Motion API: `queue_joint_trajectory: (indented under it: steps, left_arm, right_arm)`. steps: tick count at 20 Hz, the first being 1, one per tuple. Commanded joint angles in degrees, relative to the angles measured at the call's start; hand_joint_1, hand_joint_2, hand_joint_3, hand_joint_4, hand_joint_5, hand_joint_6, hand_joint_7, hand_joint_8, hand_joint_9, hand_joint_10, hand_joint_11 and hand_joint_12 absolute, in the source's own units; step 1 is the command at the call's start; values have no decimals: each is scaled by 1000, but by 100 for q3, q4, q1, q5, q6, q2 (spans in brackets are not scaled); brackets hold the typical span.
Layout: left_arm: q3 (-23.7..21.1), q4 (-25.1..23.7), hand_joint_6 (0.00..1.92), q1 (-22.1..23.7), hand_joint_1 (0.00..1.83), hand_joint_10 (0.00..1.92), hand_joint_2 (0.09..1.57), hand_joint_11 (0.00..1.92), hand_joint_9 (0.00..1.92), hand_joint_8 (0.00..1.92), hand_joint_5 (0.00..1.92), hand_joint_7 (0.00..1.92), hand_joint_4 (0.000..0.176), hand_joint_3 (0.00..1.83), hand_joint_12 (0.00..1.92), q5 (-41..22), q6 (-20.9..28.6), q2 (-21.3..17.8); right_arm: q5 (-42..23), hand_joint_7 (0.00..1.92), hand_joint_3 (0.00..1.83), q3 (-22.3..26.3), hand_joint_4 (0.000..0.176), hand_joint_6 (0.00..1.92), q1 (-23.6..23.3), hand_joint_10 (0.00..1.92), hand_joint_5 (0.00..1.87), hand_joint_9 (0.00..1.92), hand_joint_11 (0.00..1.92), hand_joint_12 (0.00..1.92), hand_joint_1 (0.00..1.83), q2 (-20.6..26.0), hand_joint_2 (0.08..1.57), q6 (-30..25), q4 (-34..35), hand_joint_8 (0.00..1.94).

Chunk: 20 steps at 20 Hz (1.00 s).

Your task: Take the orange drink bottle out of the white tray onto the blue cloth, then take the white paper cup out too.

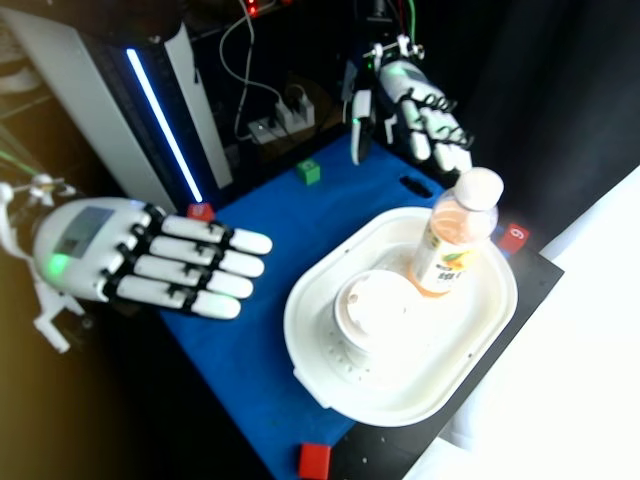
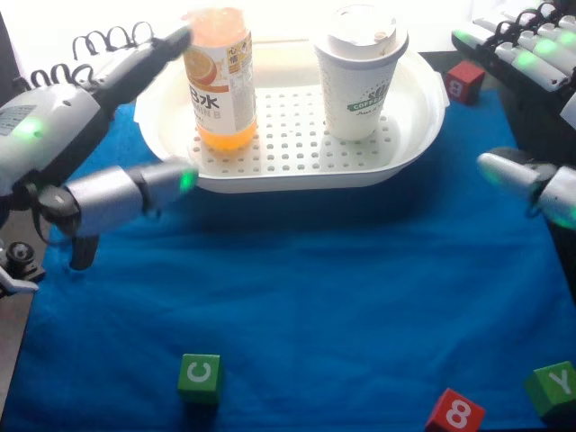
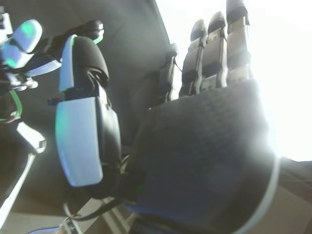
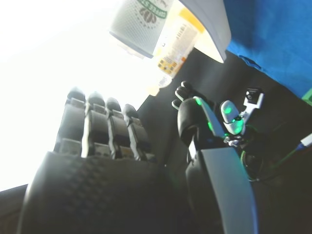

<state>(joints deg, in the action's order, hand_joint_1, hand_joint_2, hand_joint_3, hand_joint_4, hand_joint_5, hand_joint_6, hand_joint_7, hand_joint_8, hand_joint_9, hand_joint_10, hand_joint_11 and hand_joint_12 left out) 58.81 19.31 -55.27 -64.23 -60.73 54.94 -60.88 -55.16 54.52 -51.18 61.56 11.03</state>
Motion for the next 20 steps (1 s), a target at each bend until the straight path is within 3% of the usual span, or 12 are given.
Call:
queue_joint_trajectory:
  steps: [1,3,4,5,6,7,10,11,12,13,17,20]
  left_arm:
    - [50,125,17,20,491,46,1352,0,160,14,81,130,67,0,888,-626,19,45]
    - [108,361,16,8,635,67,1273,0,224,15,108,170,65,0,1064,-650,38,72]
    - [145,485,11,8,651,87,1246,0,262,19,104,195,47,0,1124,-663,39,82]
    - [192,578,7,9,678,162,1196,0,263,10,116,211,68,1,1227,-677,59,98]
    - [275,693,1,47,697,148,1182,0,131,3,48,146,100,1,1151,-655,83,148]
    - [411,761,0,145,684,160,1159,0,32,0,9,69,105,0,1192,-581,158,226]
    - [956,893,0,621,643,19,1122,0,0,0,0,2,84,0,1321,118,259,561]
    - [1138,907,0,794,604,0,1099,0,0,0,0,0,83,4,877,388,264,686]
    - [1378,937,0,980,617,0,1090,0,0,0,0,0,82,3,254,714,265,844]
    - [1537,985,0,1075,627,0,1073,0,0,0,0,0,98,0,50,888,264,961]
    - [2110,1242,0,1355,576,0,992,0,0,0,0,0,131,0,0,1523,307,1396]
    - [2468,1227,0,1572,604,0,955,0,0,0,0,0,173,0,0,1830,489,1681]
  right_arm:
    - [-712,0,24,-13,0,0,-60,0,0,0,0,0,288,-18,1387,-6,-22,0]
    - [-712,0,19,-12,0,0,-60,0,0,0,0,0,326,-38,1400,-6,-7,0]
    - [-712,0,16,-11,0,0,-59,0,0,0,0,0,306,-43,1403,-6,-3,0]
    - [-712,0,14,-11,0,0,-59,0,0,0,0,0,291,-51,1405,-6,0,0]
    - [-712,0,9,-12,0,0,-58,0,0,0,0,0,318,-60,1401,-6,4,0]
    - [-712,0,8,-12,0,0,-58,0,0,0,0,0,313,-67,1403,-6,6,0]
    - [-712,0,7,-13,0,0,-56,0,0,0,0,0,308,-71,1410,-7,8,0]
    - [-712,0,4,-15,0,0,-56,0,0,0,0,0,314,-71,1411,-7,8,0]
    - [-712,0,2,-20,0,0,-56,0,0,0,0,0,317,-71,1408,-7,8,0]
    - [-712,0,1,-21,0,0,-56,0,0,0,0,0,317,-73,1406,-7,8,0]
    - [-712,0,0,-27,0,0,-54,0,0,0,0,0,330,-95,1395,-7,3,0]
    - [-712,0,0,-25,0,0,-39,0,0,0,24,14,359,-95,1377,-8,3,0]
